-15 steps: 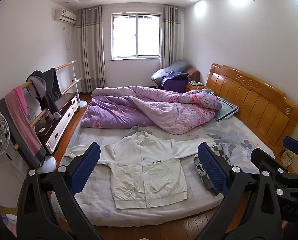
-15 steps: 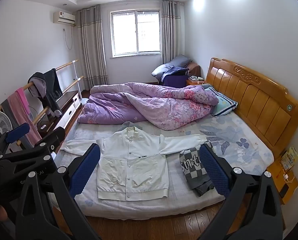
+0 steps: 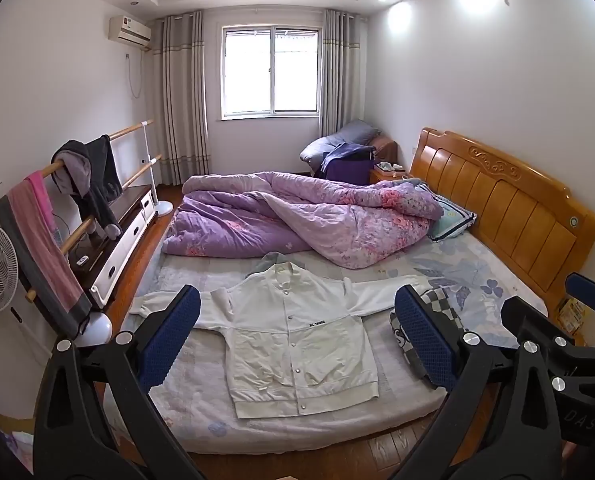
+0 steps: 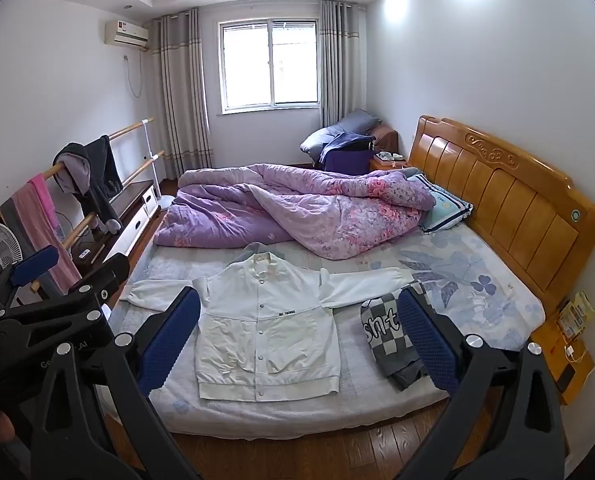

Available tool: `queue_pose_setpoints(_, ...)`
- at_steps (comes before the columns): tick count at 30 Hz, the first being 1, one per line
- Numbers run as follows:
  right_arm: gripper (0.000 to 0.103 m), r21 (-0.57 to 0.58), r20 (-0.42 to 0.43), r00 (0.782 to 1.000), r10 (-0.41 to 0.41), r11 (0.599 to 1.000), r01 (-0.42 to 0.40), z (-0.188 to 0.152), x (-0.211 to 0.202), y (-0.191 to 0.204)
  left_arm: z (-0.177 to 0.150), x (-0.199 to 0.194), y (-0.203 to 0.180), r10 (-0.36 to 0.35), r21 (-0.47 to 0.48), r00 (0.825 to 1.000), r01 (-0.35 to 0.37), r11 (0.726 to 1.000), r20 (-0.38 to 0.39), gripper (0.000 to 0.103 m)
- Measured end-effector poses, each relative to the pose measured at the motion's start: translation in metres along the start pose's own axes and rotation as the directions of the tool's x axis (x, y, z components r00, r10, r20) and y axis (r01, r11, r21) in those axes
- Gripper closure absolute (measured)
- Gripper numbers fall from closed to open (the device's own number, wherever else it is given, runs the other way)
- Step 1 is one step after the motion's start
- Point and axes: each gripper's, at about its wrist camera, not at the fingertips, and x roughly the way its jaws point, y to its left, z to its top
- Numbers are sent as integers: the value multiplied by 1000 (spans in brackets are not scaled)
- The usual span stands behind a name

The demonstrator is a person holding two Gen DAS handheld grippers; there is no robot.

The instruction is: Fold large clothes

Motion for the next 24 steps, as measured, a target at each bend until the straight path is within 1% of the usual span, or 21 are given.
queue_pose_setpoints(13, 8, -3, 1, 1000, -10, 1000, 10, -5, 5, 2, 0, 0, 0, 0, 0, 1000, 0, 1000, 2, 5)
queue_pose_setpoints(14, 8, -2, 0, 1000, -16, 1000, 16, -4, 10, 10, 0, 0, 0, -1, -2, 1000, 1, 1000, 2, 5)
queue_pose_setpoints(24, 8, -6, 3, 1000, -22, 1000, 22, -6, 13, 7, 1, 2, 2, 0, 2, 1000, 0, 1000, 7, 5)
